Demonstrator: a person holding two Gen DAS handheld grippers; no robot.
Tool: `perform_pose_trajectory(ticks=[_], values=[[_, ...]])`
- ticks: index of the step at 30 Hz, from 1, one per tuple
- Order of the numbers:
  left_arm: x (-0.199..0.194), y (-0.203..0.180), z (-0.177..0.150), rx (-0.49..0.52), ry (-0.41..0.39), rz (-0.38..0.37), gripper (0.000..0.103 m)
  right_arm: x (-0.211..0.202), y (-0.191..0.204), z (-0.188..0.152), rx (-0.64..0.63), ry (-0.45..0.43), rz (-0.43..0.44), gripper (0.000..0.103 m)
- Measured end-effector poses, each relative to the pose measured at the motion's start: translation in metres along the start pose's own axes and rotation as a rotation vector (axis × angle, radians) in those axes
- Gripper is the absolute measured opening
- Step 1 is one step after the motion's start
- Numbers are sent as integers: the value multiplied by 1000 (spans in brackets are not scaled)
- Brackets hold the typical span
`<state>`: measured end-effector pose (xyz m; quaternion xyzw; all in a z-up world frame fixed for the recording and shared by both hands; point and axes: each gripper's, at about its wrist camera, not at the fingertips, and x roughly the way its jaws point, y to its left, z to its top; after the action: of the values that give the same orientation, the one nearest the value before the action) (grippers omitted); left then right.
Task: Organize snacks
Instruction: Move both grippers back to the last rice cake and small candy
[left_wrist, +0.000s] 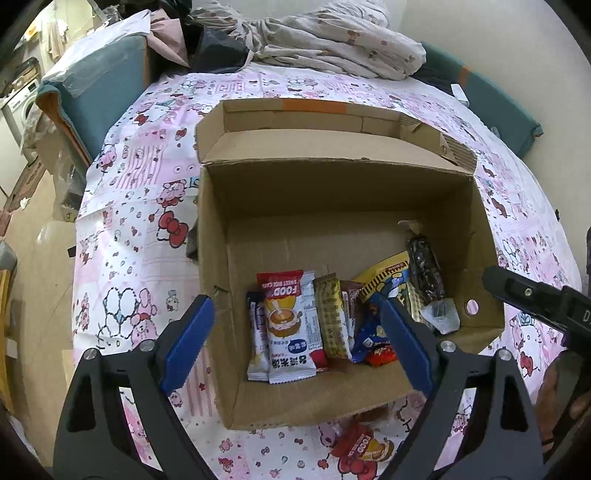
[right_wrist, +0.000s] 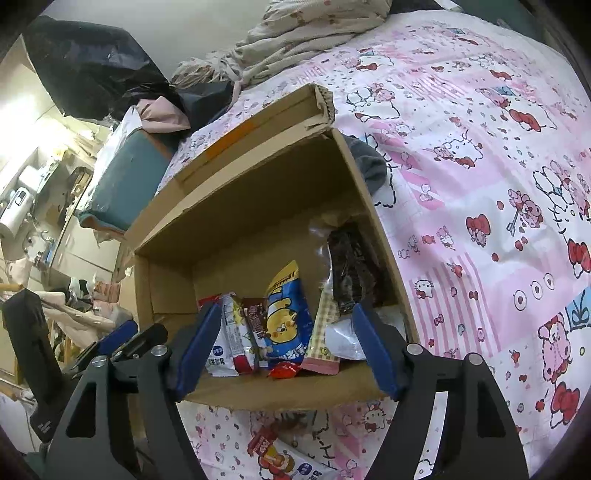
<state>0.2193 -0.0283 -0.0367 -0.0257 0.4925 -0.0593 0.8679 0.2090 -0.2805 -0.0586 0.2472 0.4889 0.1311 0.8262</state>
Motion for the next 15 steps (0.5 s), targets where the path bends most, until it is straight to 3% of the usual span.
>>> perform_pose_trajectory(ticks=[8, 15], values=[[-19, 5, -11, -8, -20, 13, 89, -16, -6, -15, 42, 6, -9, 77], [-33, 8, -31, -5, -9, 23, 89, -16, -5, -36, 27, 77, -75, 77]])
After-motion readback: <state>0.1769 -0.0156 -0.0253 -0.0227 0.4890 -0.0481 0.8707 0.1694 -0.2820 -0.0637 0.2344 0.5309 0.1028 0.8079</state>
